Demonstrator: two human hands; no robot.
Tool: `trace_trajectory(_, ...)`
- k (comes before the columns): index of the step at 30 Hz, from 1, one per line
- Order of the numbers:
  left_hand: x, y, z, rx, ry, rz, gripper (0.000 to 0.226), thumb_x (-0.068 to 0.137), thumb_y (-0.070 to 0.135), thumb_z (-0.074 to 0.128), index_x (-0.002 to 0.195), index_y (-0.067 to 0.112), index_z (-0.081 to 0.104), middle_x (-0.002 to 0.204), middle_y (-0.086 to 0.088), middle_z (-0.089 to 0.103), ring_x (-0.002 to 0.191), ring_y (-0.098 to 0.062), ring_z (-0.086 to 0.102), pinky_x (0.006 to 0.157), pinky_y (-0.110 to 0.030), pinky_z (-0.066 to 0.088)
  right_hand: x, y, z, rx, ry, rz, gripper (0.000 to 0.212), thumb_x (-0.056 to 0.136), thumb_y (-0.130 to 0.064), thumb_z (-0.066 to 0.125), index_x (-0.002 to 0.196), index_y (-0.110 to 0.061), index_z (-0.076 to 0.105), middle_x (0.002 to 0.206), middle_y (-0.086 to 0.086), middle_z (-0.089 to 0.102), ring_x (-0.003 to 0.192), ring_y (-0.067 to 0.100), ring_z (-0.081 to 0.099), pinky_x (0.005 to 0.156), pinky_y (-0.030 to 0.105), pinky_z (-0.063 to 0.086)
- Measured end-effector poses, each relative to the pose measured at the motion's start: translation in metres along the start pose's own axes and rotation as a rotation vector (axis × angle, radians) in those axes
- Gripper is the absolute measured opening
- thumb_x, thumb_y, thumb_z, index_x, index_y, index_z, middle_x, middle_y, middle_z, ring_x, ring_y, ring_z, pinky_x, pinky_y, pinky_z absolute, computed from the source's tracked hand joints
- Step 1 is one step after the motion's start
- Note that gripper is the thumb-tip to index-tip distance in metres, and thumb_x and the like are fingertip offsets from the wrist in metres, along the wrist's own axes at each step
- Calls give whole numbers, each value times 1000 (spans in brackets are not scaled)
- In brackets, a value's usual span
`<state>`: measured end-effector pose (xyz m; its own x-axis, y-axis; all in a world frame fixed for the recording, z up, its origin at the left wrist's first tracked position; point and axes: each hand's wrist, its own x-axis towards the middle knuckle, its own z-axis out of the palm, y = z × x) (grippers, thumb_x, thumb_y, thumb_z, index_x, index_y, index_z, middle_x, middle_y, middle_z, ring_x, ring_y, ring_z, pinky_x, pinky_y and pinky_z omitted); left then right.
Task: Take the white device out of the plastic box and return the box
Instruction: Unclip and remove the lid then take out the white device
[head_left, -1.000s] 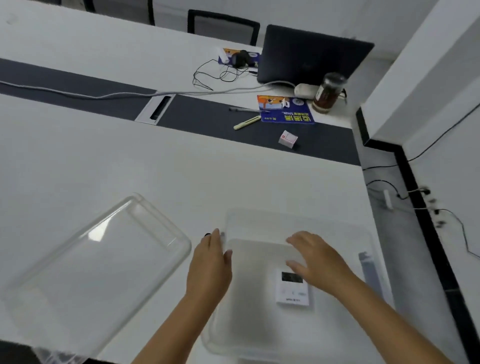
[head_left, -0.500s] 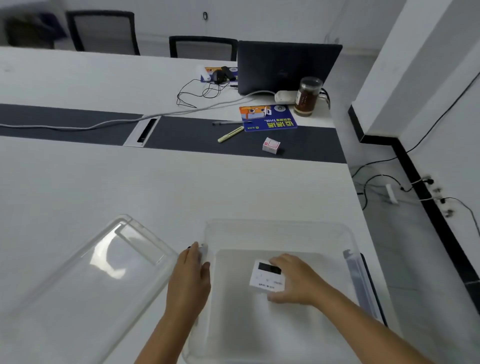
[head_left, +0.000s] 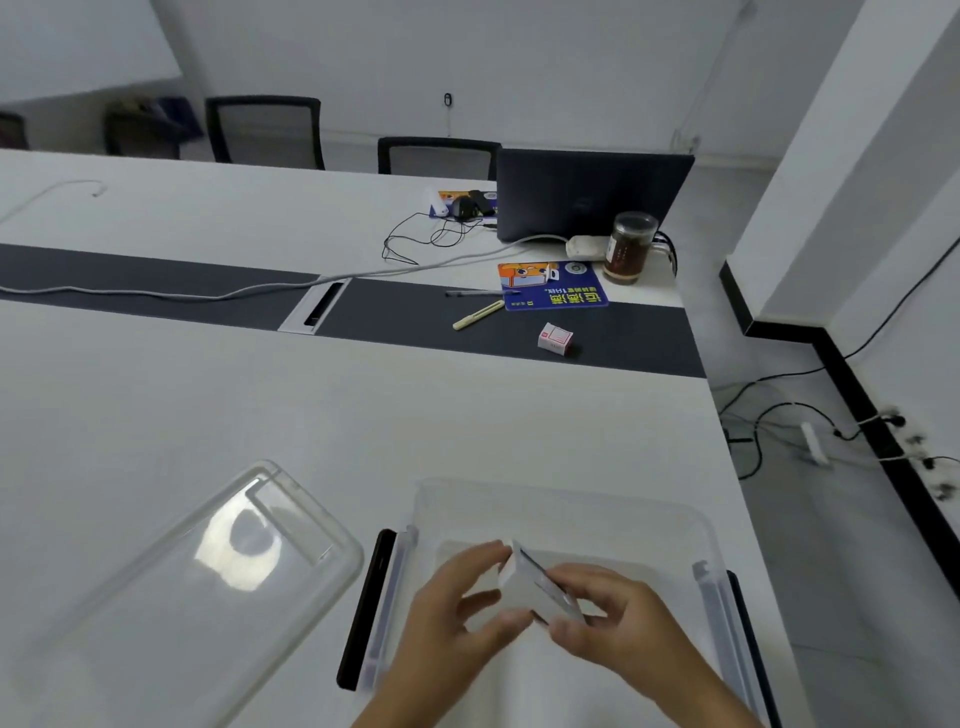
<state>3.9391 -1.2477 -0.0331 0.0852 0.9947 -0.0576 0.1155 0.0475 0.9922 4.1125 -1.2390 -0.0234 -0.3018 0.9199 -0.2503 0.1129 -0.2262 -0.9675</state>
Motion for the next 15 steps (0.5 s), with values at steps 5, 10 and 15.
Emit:
trace_trajectory(5,-5,3,3,23,-31,44,60,44,67,71,97,41,60,115,33,57,105,5,57,80,-10,50,-14,-4,-3,35,-94,-4,32,45,-28,79,72,-44,73,105,-4,59,94,-6,62,73,12,51)
trace_trajectory(10,-9,5,4,-80,-76,32,54,50,55,76,101,39,64,120,28,57,110,0,57,86,-16,50,-19,-1,-4,77,-41,-17,38,34,-38,86,70,-33,75,102,2,62,91,1,64,70,16,54)
trace_trajectory(15,-12,0,-5,-119,-174,-1,51,59,27,68,109,30,58,123,24,57,116,-2,54,93,-14,45,-21,8,1,110,-15,-22,57,26,-57,84,74,-28,76,97,7,65,86,6,66,68,19,54)
